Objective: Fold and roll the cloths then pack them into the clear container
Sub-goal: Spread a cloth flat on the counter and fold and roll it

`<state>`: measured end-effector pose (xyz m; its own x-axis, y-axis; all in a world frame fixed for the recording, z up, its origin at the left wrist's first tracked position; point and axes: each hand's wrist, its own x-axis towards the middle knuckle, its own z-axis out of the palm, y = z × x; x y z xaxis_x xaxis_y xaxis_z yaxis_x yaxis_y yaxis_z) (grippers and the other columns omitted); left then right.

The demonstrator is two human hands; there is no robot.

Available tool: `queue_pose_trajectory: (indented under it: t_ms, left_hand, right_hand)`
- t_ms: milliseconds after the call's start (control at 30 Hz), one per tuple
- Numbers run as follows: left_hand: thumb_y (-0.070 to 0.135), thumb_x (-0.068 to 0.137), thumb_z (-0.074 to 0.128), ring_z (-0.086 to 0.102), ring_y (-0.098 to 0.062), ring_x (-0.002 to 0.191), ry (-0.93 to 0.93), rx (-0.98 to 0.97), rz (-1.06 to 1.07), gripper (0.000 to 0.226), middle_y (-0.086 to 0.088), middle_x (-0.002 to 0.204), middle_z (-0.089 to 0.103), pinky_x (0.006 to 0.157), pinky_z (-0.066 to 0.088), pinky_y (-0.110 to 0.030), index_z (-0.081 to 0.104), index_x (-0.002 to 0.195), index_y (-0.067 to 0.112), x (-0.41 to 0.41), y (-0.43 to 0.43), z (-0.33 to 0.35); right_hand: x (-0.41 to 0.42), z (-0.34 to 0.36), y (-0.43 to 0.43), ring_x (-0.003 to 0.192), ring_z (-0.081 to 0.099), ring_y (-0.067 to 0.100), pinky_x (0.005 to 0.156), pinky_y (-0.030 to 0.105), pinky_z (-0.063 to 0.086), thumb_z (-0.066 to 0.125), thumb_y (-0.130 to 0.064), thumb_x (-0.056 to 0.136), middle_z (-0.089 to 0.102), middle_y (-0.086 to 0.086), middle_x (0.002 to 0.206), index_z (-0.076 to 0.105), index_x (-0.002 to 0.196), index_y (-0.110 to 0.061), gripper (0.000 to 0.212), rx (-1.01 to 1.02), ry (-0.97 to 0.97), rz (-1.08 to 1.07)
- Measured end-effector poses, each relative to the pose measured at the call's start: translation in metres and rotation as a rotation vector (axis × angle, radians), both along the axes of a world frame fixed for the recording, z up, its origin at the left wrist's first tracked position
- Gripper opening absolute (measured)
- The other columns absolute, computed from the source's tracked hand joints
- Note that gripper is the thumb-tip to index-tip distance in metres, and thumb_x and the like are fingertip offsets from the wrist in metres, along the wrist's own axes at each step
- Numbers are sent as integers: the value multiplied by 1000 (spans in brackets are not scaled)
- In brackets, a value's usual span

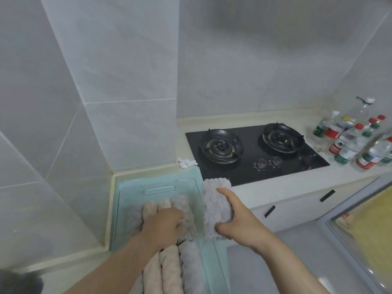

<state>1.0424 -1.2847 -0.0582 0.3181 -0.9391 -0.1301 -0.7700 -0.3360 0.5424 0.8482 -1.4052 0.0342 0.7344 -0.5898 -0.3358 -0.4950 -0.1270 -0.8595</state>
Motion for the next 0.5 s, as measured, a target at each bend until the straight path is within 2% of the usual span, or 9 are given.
queue_pose_trajectory:
  t_ms: [100, 200, 267, 333, 367, 433, 500]
  left_hand:
    - [34, 85, 32, 56, -21, 90, -140, 83, -427, 36, -1, 89, 60, 79, 46, -31, 60, 82, 12, -14, -3, -21]
    - [39, 80, 43, 56, -22, 95, -262, 106, -710, 26, 3, 87, 60, 89, 45, -33, 60, 85, 20, -34, 8, -42]
    - [46, 81, 47, 54, -23, 109, -331, 136, -772, 31, 5, 96, 61, 103, 33, -32, 64, 98, 27, -40, 14, -48]
    - [50, 89, 44, 35, -29, 133, -320, 195, -786, 42, -5, 123, 55, 115, 12, -42, 57, 125, 33, -41, 18, -51]
    - [51, 91, 42, 23, -30, 140, -302, 262, -790, 46, -10, 134, 48, 117, 4, -48, 50, 133, 35, -42, 21, -50]
    - [50, 93, 41, 8, -30, 146, -333, 331, -809, 47, -13, 145, 36, 116, -5, -55, 46, 137, 36, -43, 25, -45]
    - [47, 93, 42, -1, -27, 148, -330, 380, -814, 45, -12, 150, 29, 116, -8, -57, 49, 136, 33, -42, 33, -46]
  right_hand:
    - [2, -8, 2, 64, 53, -8, 63, 10, 45, 65, -6, 74, 47, -15, 137, 31, 141, -46, 85, -53, 22, -17]
    - [-5, -15, 8, 82, 52, -7, 70, 9, 43, 66, -8, 73, 41, -21, 141, 31, 139, -50, 86, -86, 59, -35]
    - [-10, -18, 13, 96, 55, -7, 79, 10, 44, 67, -9, 72, 39, -23, 142, 30, 138, -51, 86, -92, 79, -30]
    - [-14, -21, 18, 91, 53, -8, 80, 12, 43, 68, -10, 73, 39, -21, 142, 29, 140, -49, 87, -105, 101, -26]
    - [-16, -22, 21, 91, 53, -5, 80, 14, 43, 68, -10, 73, 40, -20, 141, 28, 141, -48, 88, -115, 118, -26]
    - [-17, -25, 28, 111, 51, 2, 89, 15, 43, 69, -11, 73, 38, -17, 140, 27, 143, -46, 89, -157, 160, -18]
    - [-15, -27, 38, 121, 42, 1, 93, 4, 33, 69, -13, 73, 37, -15, 137, 25, 145, -45, 90, -208, 197, 19]
